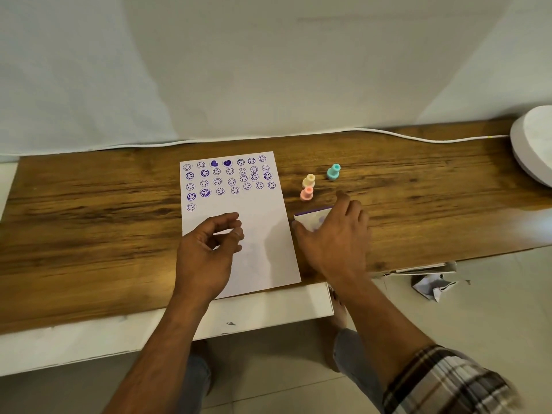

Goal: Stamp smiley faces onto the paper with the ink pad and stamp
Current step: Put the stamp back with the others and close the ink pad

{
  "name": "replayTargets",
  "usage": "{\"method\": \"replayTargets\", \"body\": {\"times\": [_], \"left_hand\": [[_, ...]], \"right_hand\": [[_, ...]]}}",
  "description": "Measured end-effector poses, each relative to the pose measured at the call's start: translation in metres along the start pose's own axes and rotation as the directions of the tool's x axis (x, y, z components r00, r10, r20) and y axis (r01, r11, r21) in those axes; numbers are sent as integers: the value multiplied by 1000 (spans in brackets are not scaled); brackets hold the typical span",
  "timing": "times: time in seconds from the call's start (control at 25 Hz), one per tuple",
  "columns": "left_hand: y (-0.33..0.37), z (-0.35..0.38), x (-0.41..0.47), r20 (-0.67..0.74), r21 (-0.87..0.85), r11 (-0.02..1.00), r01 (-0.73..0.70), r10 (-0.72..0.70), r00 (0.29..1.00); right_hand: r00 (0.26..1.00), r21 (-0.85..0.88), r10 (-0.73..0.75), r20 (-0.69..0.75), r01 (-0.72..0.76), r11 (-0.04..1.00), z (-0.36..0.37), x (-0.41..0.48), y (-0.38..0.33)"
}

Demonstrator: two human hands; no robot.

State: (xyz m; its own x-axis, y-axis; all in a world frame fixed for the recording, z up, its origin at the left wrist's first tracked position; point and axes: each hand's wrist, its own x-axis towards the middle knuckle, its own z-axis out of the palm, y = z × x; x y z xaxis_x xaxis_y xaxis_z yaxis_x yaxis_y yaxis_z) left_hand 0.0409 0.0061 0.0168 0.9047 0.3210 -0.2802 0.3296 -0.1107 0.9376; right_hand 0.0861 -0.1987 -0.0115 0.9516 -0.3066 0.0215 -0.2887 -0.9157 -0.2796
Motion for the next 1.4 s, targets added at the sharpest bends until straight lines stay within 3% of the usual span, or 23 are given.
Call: {"method": "replayTargets", "body": {"times": [0.68, 0.84, 1.0, 1.12, 1.4], "left_hand": [[-4, 2, 3, 3, 25, 1000, -12, 12, 1000], [1, 12, -7, 69, 161, 986, -48, 37, 997], [4, 27, -20, 314, 159, 987, -18, -33, 949], [0, 30, -26, 431, 129, 992, 8, -63, 900], [-2, 30, -24, 376, 119, 993, -2, -43, 926]], "right_hand": [[999, -51, -2, 43, 4, 999, 14, 4, 5], [985, 137, 71, 156, -93, 986, -1, 7, -2], [989, 392, 44, 141, -96, 915, -20, -31, -11], [983, 424, -9, 181, -70, 903, -27, -56, -14], [963, 459, -81, 257, -48, 887, -26, -50, -20]]}}
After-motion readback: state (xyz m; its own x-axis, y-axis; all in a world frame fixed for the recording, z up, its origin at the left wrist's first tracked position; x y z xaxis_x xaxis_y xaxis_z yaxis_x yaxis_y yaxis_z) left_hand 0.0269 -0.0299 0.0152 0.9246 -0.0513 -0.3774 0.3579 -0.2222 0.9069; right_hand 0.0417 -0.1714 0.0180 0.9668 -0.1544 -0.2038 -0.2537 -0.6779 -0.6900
